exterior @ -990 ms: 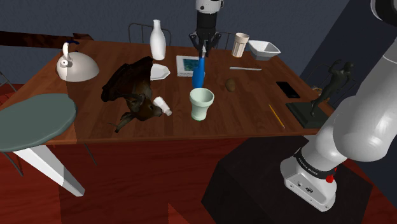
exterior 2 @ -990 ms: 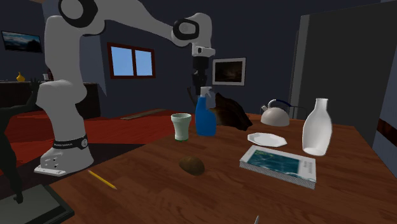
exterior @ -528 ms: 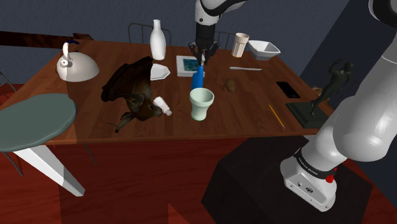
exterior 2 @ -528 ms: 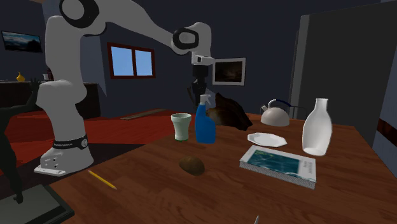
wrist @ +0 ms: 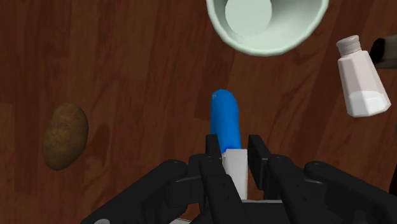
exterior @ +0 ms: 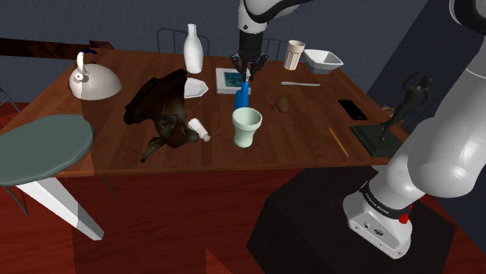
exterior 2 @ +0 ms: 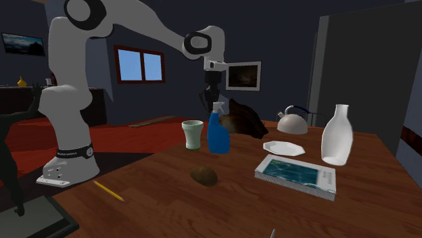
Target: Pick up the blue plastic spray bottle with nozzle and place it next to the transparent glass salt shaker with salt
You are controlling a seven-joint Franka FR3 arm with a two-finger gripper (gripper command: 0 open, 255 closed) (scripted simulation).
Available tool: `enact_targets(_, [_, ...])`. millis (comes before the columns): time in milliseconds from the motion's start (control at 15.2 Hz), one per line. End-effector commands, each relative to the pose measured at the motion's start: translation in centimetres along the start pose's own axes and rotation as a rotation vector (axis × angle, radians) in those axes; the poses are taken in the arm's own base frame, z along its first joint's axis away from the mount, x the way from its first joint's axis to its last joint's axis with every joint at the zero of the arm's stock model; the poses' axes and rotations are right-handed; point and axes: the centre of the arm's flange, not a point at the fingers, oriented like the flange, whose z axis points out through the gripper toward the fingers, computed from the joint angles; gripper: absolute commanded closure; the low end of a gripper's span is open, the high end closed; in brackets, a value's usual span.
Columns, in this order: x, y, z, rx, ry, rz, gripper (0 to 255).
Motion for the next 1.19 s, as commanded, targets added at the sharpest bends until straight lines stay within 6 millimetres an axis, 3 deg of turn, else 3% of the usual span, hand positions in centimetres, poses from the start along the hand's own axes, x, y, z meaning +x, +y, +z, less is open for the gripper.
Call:
enact_targets(0, [0.0,0.0,0.0,0.000,0.000,0.000,0])
enact_targets(330, [0.0,0.0,0.0,0.000,0.000,0.000,0])
enact_targets(594, [0.0,0.0,-5.0,0.000,0.000,0.000,0])
enact_targets(1122, [0.0,0.0,-5.0,0.000,0.000,0.000,0])
